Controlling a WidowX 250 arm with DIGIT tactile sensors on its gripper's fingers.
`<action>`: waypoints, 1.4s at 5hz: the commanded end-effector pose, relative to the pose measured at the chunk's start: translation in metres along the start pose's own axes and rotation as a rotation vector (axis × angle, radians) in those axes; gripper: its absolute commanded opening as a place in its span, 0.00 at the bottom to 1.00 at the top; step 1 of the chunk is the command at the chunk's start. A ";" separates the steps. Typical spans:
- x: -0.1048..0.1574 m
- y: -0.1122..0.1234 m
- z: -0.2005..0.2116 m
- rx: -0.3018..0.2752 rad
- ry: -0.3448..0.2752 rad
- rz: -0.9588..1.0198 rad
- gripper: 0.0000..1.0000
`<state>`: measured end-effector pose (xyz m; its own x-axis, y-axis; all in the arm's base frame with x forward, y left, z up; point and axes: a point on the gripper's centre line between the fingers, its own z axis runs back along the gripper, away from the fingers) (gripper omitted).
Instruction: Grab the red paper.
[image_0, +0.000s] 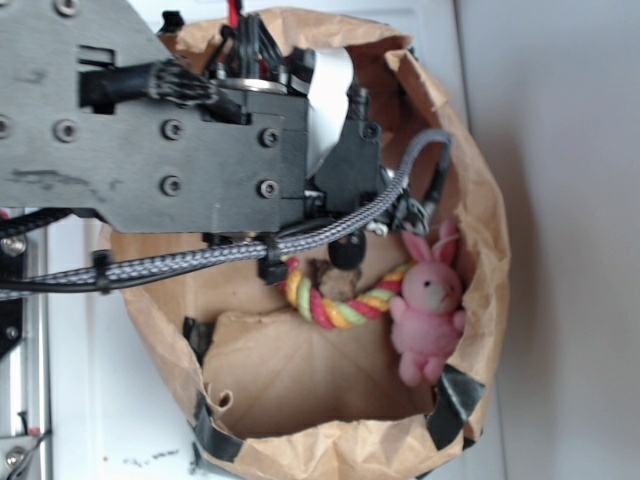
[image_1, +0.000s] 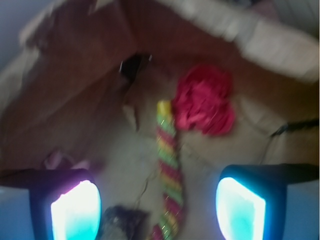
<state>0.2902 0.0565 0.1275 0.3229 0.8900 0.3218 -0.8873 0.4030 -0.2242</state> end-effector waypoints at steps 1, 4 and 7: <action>0.047 -0.006 -0.022 -0.039 0.030 0.071 1.00; 0.079 -0.015 -0.025 -0.043 0.047 0.033 1.00; 0.069 -0.009 0.015 -0.080 0.037 0.012 1.00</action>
<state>0.3215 0.1031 0.1467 0.3530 0.9007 0.2531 -0.8710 0.4152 -0.2627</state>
